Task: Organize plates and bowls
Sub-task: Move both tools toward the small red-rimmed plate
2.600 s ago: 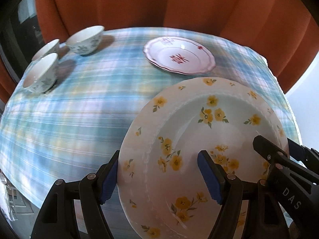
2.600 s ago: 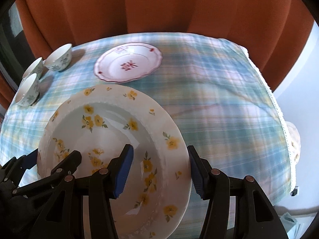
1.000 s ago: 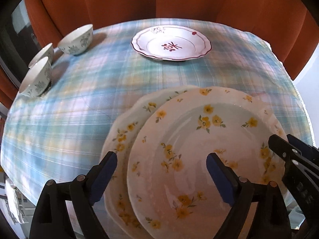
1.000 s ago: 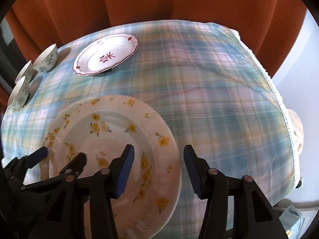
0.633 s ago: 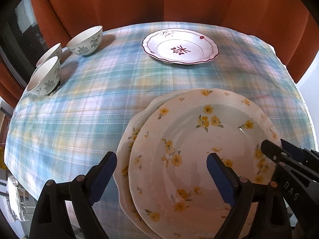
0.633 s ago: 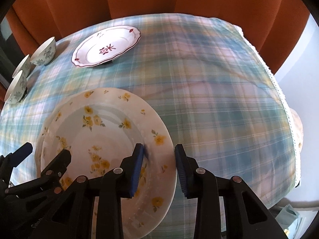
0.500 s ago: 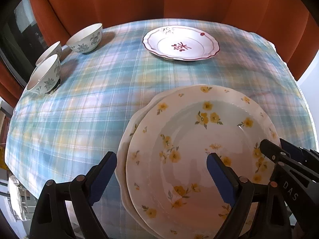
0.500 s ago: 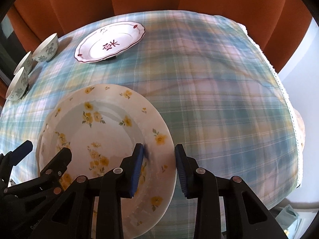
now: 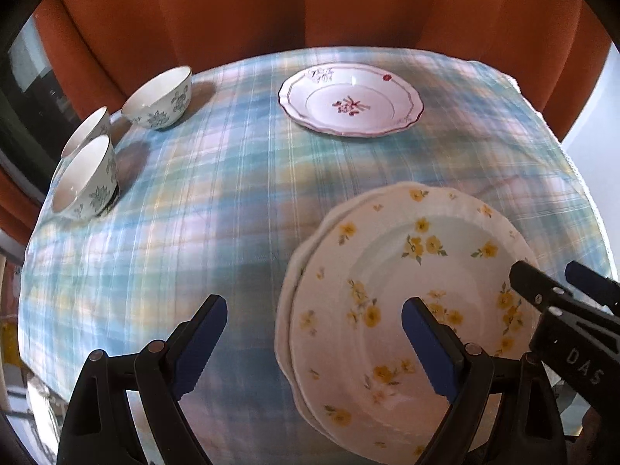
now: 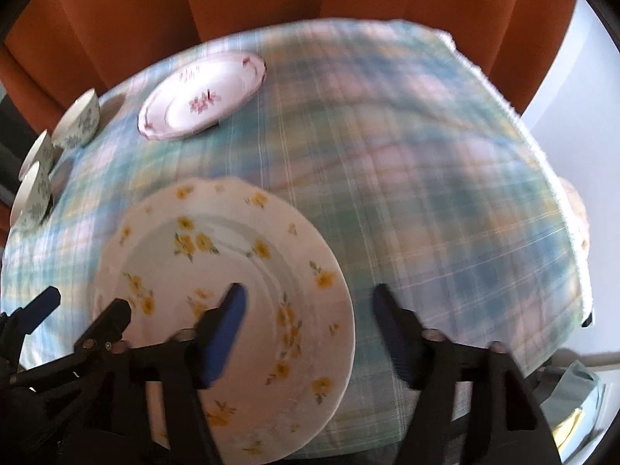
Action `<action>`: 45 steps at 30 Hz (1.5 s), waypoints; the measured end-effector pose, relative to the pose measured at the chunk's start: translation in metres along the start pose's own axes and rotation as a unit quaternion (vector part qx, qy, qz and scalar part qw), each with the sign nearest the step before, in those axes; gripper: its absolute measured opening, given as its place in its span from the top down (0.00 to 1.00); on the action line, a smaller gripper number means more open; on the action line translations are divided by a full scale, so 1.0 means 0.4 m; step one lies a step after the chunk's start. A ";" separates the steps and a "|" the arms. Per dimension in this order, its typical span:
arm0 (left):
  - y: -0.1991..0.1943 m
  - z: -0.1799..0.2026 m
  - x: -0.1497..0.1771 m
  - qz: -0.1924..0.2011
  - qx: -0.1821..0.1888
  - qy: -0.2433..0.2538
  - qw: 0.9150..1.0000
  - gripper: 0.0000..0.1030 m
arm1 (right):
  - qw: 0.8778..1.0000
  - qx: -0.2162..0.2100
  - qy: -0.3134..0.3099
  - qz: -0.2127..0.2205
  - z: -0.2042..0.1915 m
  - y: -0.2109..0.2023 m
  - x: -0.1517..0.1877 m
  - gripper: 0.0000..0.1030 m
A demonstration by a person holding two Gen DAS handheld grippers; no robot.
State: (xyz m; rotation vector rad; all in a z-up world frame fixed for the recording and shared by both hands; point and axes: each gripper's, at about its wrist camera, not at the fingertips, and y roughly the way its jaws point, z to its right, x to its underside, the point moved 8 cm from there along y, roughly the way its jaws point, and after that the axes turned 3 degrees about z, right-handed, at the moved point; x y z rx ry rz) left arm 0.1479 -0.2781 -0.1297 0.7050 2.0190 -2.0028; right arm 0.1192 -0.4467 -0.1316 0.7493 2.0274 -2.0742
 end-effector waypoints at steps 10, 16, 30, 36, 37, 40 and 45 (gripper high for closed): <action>-0.029 -0.110 -0.078 0.010 0.051 0.005 0.999 0.10 | 0.998 0.016 0.032 0.042 -0.103 -0.076 -0.055 0.26; -0.023 -0.159 -0.143 0.026 0.061 0.018 0.998 0.10 | 0.997 0.022 0.047 0.061 -0.167 -0.086 -0.104 0.26; 0.077 -0.145 -0.358 0.051 0.041 -0.009 0.998 0.10 | 0.996 0.004 0.037 0.084 -0.179 -0.011 -0.321 0.26; 0.152 -0.129 -0.432 0.044 0.013 -0.023 0.999 0.10 | 0.996 -0.006 0.012 0.086 -0.167 0.072 -0.417 0.26; 0.164 -0.126 -0.440 0.043 0.009 -0.025 0.999 0.10 | 0.996 -0.012 0.008 0.084 -0.164 0.092 -0.435 0.26; 0.205 -0.119 -0.466 0.041 -0.005 -0.028 0.999 0.10 | 0.997 -0.022 0.004 0.080 -0.160 0.139 -0.472 0.26; 0.288 -0.088 -0.469 0.017 -0.014 -0.031 0.999 0.15 | 0.997 -0.036 0.001 0.067 -0.151 0.231 -0.520 0.26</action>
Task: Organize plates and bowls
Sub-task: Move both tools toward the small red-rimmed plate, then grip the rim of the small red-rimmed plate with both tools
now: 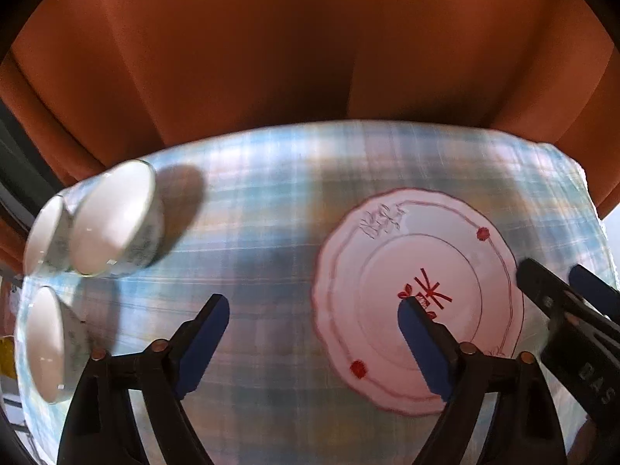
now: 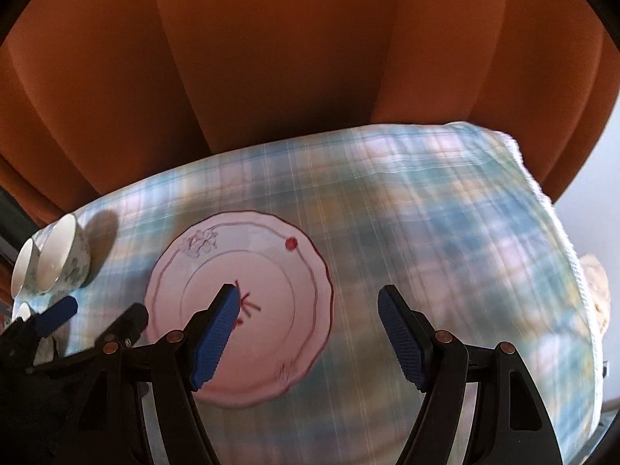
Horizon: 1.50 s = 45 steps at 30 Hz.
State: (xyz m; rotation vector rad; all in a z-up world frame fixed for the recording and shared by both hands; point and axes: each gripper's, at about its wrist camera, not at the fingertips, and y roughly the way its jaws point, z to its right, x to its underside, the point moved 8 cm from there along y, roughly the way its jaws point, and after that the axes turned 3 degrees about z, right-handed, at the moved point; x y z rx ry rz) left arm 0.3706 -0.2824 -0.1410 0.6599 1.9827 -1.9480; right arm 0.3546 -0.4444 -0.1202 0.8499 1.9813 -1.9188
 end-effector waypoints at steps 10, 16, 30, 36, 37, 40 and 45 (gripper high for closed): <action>0.115 0.019 0.033 -0.044 0.005 -0.017 0.999 0.41 | 0.998 -0.026 0.005 -0.060 0.003 0.148 0.046 0.50; 0.115 0.036 0.039 -0.047 0.019 -0.005 0.999 0.44 | 0.997 -0.022 -0.004 -0.068 -0.009 0.158 0.056 0.55; 0.048 -0.112 0.166 -0.075 0.001 -0.010 0.997 0.44 | 0.994 -0.036 -0.022 -0.104 -0.138 0.088 0.165 0.56; 0.019 -0.156 0.222 -0.090 0.008 -0.033 0.995 0.44 | 0.992 -0.041 -0.037 -0.114 -0.187 0.062 0.199 0.56; 0.015 -0.144 0.218 -0.089 0.009 -0.035 0.995 0.44 | 0.992 -0.039 -0.039 -0.114 -0.187 0.061 0.200 0.56; 0.003 -0.144 0.223 -0.085 0.010 -0.041 0.995 0.44 | 0.992 -0.031 -0.042 -0.115 -0.183 0.074 0.193 0.56; 0.017 -0.148 0.204 -0.075 0.005 -0.045 0.996 0.42 | 0.992 -0.024 -0.057 -0.106 -0.183 0.101 0.178 0.55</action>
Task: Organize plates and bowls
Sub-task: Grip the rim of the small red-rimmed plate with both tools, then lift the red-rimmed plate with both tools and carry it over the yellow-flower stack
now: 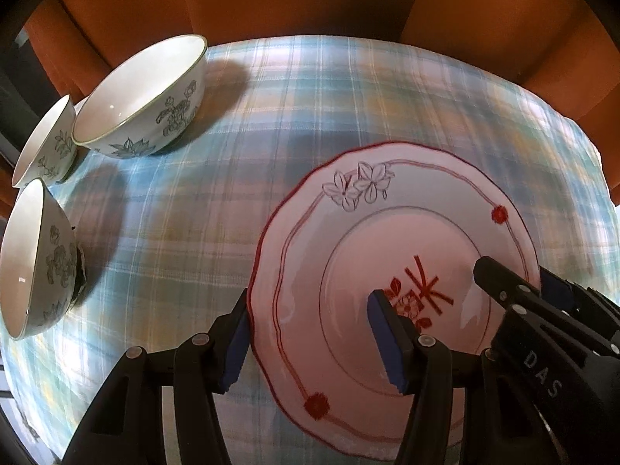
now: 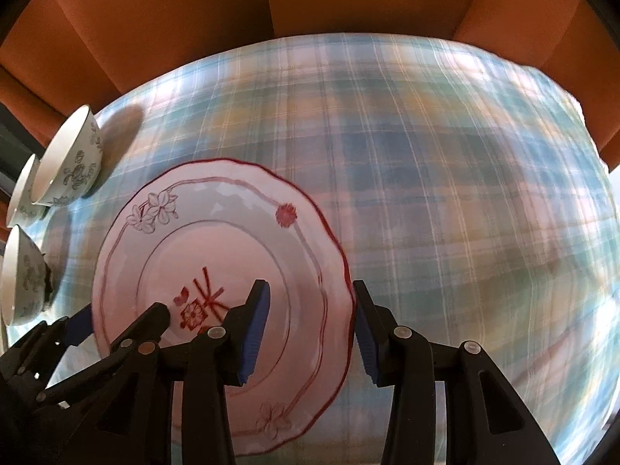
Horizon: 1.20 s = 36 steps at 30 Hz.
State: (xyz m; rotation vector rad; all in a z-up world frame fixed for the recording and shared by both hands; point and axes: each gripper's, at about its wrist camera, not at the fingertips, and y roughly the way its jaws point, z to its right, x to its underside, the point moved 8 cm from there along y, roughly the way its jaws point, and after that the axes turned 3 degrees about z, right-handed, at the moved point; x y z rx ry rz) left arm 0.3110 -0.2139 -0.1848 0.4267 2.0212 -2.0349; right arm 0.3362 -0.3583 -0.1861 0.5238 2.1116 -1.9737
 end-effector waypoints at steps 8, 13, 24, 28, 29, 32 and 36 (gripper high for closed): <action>0.029 0.009 -0.032 -0.012 -0.005 0.007 1.000 0.43 | 1.000 0.005 -0.015 -0.001 0.000 0.018 -0.018 0.55; 0.004 0.006 -0.044 -0.004 -0.007 0.015 1.000 0.44 | 1.000 0.011 -0.023 -0.002 -0.002 -0.005 -0.012 0.55; -0.115 -0.040 -0.039 0.029 0.012 0.018 0.999 0.44 | 0.999 0.024 -0.017 0.030 -0.055 -0.141 0.001 0.55; -0.170 -0.069 -0.019 0.041 0.020 0.024 0.999 0.44 | 0.999 0.028 -0.008 0.042 -0.087 -0.200 0.023 0.55; -0.182 -0.075 -0.013 0.043 0.022 0.026 0.998 0.44 | 0.999 0.030 -0.006 0.045 -0.096 -0.216 0.032 0.55; -0.221 -0.086 0.010 0.052 0.030 0.037 0.998 0.44 | 0.998 0.038 0.004 0.055 -0.117 -0.260 0.061 0.55; -0.261 -0.090 0.044 0.057 0.043 0.059 0.996 0.44 | 0.996 0.049 0.024 0.065 -0.127 -0.310 0.108 0.55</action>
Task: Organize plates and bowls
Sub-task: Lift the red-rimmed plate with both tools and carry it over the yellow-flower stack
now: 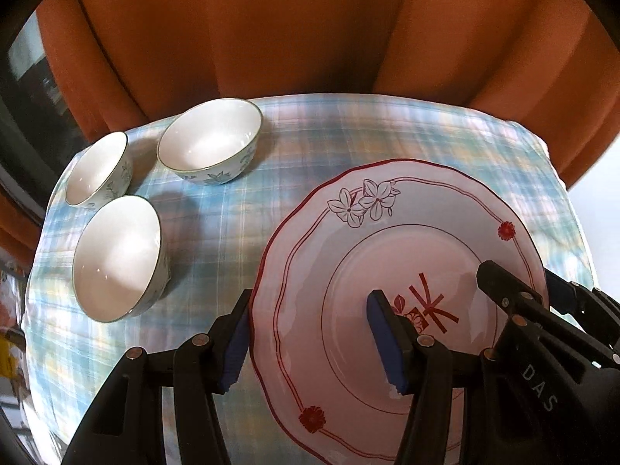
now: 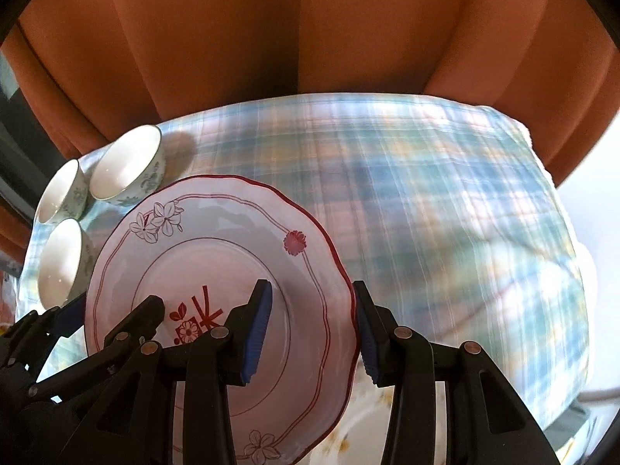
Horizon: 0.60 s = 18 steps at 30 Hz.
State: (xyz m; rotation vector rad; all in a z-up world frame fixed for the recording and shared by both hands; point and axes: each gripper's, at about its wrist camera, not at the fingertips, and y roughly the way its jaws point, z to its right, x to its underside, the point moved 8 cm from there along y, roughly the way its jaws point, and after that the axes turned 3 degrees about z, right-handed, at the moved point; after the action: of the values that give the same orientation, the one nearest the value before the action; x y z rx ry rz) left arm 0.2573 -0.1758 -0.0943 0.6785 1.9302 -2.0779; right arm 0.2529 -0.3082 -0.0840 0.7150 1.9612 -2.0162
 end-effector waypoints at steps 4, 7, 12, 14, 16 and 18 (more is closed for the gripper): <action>-0.033 0.021 0.026 0.002 0.008 0.027 1.000 0.44 | 1.000 0.011 0.024 0.004 0.012 -0.044 0.047 0.55; -0.054 0.046 0.043 0.005 0.014 0.038 0.999 0.44 | 0.999 0.017 0.036 0.006 0.029 -0.073 0.079 0.55; -0.079 0.104 0.082 0.007 0.018 0.048 0.999 0.44 | 0.998 0.022 0.049 0.009 0.078 -0.108 0.118 0.55; -0.082 0.126 0.095 0.004 0.017 0.048 0.999 0.44 | 0.998 0.022 0.052 0.009 0.105 -0.116 0.134 0.55; -0.084 0.151 0.112 -0.003 0.019 0.043 0.999 0.43 | 0.998 0.022 0.053 0.002 0.127 -0.120 0.149 0.55; -0.082 0.179 0.129 -0.007 0.021 0.041 0.999 0.43 | 0.999 0.022 0.050 -0.001 0.152 -0.126 0.162 0.55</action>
State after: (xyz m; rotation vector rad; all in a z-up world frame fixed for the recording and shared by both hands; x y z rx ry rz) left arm 0.1845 -0.2353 -0.0881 0.7739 1.9443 -2.1364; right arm 0.1622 -0.3538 -0.0737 0.8388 1.9772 -2.0681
